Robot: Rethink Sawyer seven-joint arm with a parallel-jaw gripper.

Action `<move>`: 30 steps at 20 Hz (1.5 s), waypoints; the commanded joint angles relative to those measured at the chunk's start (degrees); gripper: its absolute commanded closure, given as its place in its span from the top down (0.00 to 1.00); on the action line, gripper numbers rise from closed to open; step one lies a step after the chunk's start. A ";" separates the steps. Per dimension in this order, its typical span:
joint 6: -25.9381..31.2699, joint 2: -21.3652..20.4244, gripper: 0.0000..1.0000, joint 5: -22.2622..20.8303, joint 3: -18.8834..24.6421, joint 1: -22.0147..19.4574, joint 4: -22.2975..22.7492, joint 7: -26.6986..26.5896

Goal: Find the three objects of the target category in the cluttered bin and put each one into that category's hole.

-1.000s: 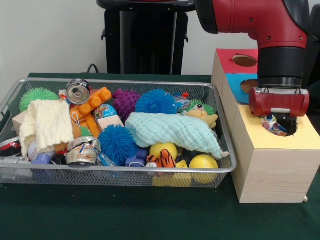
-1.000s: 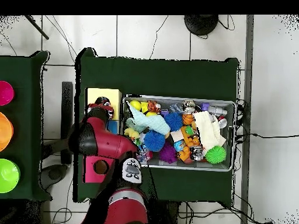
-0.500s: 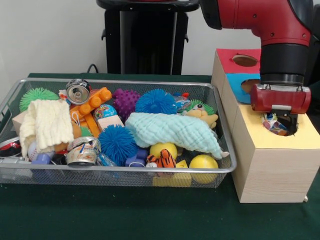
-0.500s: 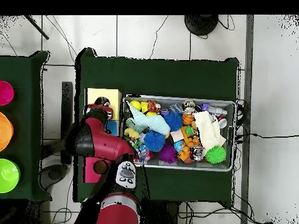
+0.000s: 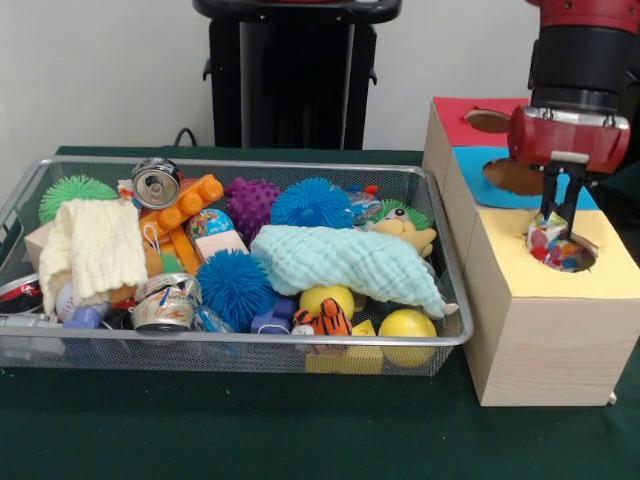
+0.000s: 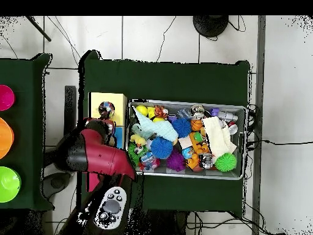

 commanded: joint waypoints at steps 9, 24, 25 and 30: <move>23.08 -1.37 0.00 -4.83 -5.22 0.46 1.72 8.35; 34.81 -5.48 1.00 -10.37 -2.05 -6.37 -7.24 0.51; 36.59 -6.17 1.00 -10.86 -1.26 -7.62 -8.22 -0.60; 42.86 -9.34 1.00 -15.38 0.63 -12.87 -15.67 -7.74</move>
